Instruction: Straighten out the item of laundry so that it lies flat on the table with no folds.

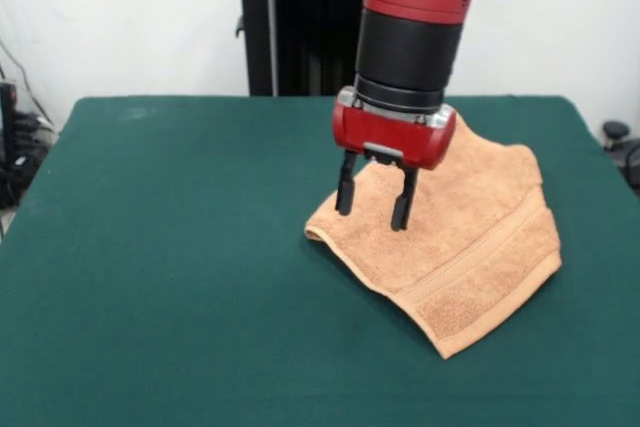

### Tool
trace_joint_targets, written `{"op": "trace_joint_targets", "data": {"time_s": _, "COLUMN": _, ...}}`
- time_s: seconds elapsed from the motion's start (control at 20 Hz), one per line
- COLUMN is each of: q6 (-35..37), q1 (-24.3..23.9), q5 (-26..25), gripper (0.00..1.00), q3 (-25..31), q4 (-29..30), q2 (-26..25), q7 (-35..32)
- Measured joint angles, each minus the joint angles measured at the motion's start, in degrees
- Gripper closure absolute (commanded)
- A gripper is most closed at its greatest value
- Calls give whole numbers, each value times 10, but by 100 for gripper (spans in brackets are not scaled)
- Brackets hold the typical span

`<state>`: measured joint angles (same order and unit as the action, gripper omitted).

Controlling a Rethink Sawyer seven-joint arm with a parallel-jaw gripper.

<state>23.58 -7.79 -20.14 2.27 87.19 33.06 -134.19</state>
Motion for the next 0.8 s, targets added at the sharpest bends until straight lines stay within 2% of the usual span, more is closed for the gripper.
{"op": "trace_joint_targets", "data": {"time_s": 0.6, "q6": 30, "q1": -64, "q5": 0, "gripper": 0, "q3": 13, "q4": -4, "q2": 0, "q7": 0}}
{"op": "trace_joint_targets", "data": {"time_s": 0.8, "q6": 30, "q1": -65, "q5": 0, "gripper": 0, "q3": 13, "q4": -11, "q2": -12, "q7": 0}}
